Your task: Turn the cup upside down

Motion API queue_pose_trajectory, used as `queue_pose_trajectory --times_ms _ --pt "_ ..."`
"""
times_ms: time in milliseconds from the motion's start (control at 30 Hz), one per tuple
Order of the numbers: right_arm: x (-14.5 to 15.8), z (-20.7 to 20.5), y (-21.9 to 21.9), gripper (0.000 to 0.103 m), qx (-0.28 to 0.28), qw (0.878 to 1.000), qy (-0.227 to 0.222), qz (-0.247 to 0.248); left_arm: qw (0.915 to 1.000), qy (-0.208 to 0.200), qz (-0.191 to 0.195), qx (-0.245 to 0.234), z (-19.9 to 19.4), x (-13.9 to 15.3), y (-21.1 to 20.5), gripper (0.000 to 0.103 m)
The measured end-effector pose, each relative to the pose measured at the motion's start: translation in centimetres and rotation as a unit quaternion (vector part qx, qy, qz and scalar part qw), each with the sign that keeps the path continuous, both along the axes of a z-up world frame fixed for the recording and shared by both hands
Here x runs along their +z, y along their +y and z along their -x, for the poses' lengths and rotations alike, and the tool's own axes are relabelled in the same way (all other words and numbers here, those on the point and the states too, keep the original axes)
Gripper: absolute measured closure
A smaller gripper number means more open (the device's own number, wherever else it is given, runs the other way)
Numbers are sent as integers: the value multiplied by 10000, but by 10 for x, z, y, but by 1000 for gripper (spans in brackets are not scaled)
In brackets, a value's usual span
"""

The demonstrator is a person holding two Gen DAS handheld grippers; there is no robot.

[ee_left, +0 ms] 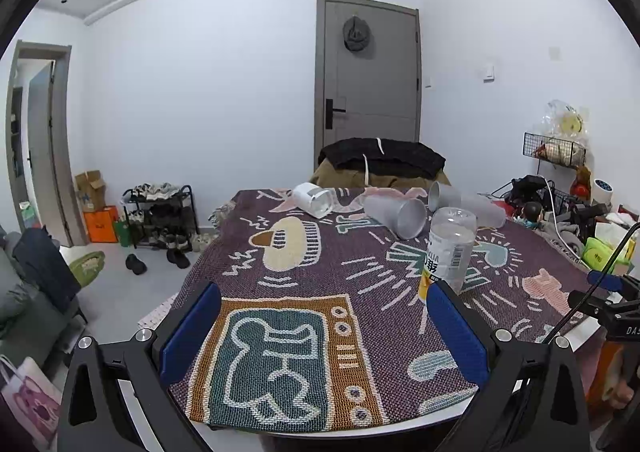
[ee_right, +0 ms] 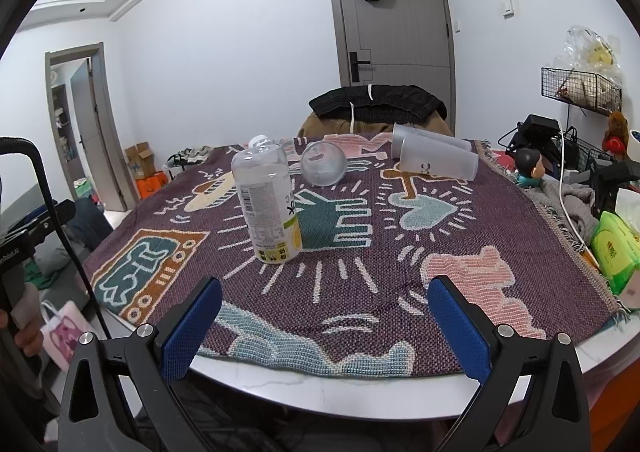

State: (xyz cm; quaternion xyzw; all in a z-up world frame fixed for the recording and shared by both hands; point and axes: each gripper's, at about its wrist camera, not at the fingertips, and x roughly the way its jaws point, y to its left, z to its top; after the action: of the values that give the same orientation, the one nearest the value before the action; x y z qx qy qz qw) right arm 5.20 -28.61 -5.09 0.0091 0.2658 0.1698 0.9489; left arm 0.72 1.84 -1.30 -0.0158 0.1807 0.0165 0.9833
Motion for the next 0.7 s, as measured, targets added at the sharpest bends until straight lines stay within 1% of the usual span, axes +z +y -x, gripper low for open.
queue_pose_trajectory --times_ms 700 --pt "0 0 -1 0 23 10000 13 12 10000 -14 -5 -17 0 0 0 0"
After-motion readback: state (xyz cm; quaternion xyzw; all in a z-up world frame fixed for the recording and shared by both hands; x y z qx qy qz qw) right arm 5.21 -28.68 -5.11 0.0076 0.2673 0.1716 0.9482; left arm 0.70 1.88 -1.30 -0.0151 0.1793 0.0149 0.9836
